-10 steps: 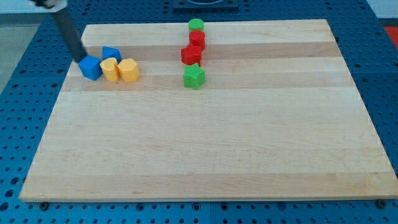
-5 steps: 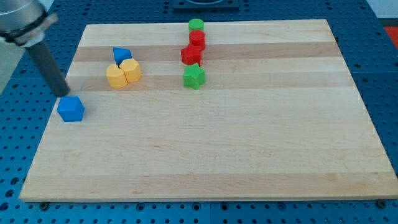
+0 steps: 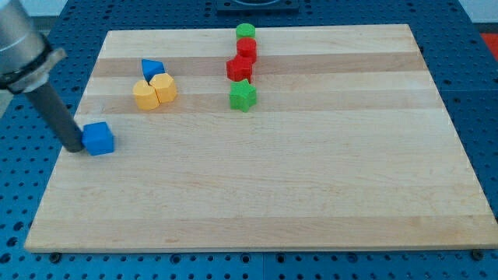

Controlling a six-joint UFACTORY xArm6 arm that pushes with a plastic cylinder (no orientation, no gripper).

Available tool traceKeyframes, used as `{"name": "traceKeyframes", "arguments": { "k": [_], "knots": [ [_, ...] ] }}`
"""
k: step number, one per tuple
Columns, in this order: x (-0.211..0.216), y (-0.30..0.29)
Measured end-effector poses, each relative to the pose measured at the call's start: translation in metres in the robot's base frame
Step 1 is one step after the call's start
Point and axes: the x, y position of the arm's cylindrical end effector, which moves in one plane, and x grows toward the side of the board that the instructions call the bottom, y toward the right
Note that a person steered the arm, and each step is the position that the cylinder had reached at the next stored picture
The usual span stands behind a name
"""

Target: Place the blue cube to the bottom left of heart

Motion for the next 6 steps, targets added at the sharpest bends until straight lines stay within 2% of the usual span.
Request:
{"name": "traceKeyframes", "arguments": {
  "k": [1, 2, 3, 4, 5, 6],
  "knots": [
    [-0.022, 0.033],
    [-0.024, 0.029],
    [0.024, 0.009],
    [0.039, 0.048],
    [0.007, 0.094],
    [-0.009, 0.090]
  ]
}}
